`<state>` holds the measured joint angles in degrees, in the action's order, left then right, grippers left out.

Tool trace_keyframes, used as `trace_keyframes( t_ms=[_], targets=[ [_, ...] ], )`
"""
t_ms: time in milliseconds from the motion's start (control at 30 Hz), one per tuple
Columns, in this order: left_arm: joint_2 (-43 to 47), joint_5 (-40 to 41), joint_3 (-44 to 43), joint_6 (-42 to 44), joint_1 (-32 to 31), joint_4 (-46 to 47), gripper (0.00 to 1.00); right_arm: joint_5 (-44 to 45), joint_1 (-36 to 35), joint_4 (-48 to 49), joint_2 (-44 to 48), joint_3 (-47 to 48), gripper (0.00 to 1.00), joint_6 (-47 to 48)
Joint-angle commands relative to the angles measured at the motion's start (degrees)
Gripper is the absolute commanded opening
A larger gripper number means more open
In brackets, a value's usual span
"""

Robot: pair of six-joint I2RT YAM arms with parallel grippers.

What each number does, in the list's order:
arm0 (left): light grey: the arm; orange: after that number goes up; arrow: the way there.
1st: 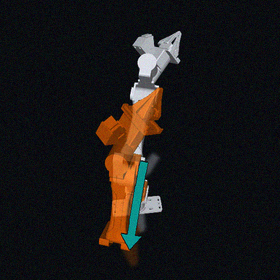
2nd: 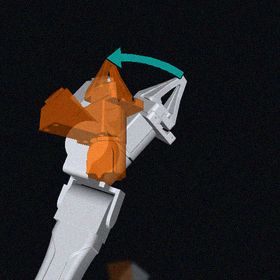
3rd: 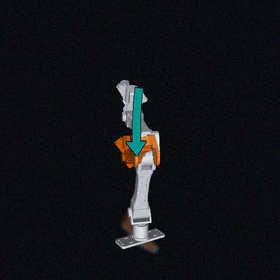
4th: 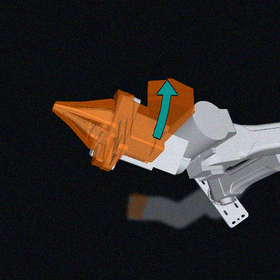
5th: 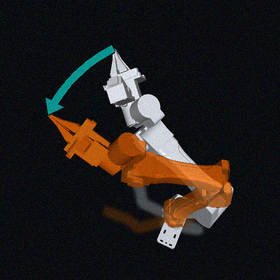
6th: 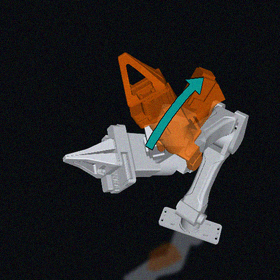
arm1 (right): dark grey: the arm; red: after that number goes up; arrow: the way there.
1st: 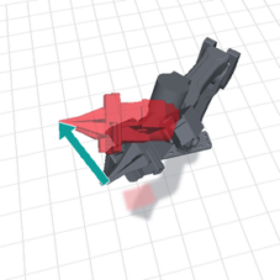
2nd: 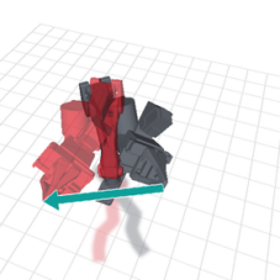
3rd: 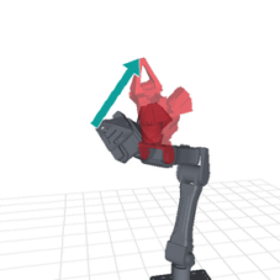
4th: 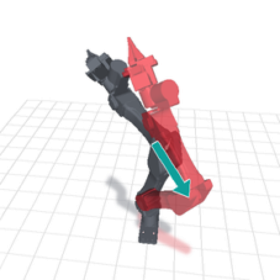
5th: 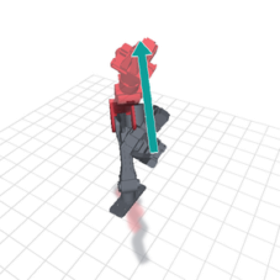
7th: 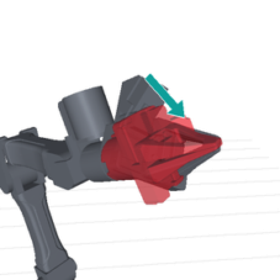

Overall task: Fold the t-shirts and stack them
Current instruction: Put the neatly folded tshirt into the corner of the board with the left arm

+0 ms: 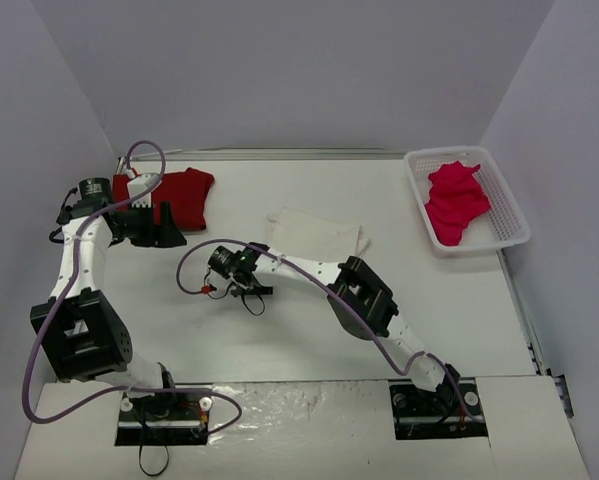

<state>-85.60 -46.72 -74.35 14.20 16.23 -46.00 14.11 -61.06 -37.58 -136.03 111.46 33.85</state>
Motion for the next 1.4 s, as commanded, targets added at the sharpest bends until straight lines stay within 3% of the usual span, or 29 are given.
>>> trace_keyframes(
  t_ms=[0, 267, 500, 733, 1100, 1300, 1367],
  targets=[
    [0.1, -1.7, -0.7, -0.3, 0.1, 0.3, 0.7, -1.2, -2.7, -4.3, 4.1, -2.2, 0.27, -0.7],
    [0.0, -2.1, -0.9, -0.3, 0.0, 0.4, 0.7, 2.0, -4.2, -5.0, 10.3, -2.7, 0.32, 0.2],
    [0.2, -1.8, -0.4, -0.3, 0.1, 0.6, 0.7, 4.2, -0.9, -4.3, 6.8, -0.5, 0.33, 0.6],
    [-0.3, -2.0, -0.2, 0.0, 0.1, 0.6, 0.7, 2.5, 2.6, -3.8, 2.1, 2.0, 0.41, 0.5],
    [-1.0, -2.3, -0.4, 0.0, 0.1, 0.5, 0.7, -1.3, 2.5, -4.1, 0.2, 1.5, 0.43, 0.7],
    [-1.0, -2.6, 1.0, -1.4, 0.0, 2.0, 0.71, -1.6, 2.0, -4.2, -0.5, 1.6, 0.32, 0.5],
    [-1.1, -3.2, 1.8, -2.8, 0.0, 2.8, 0.71, -1.0, 1.5, -4.3, -0.2, 1.6, 0.11, 0.9]
  ],
)
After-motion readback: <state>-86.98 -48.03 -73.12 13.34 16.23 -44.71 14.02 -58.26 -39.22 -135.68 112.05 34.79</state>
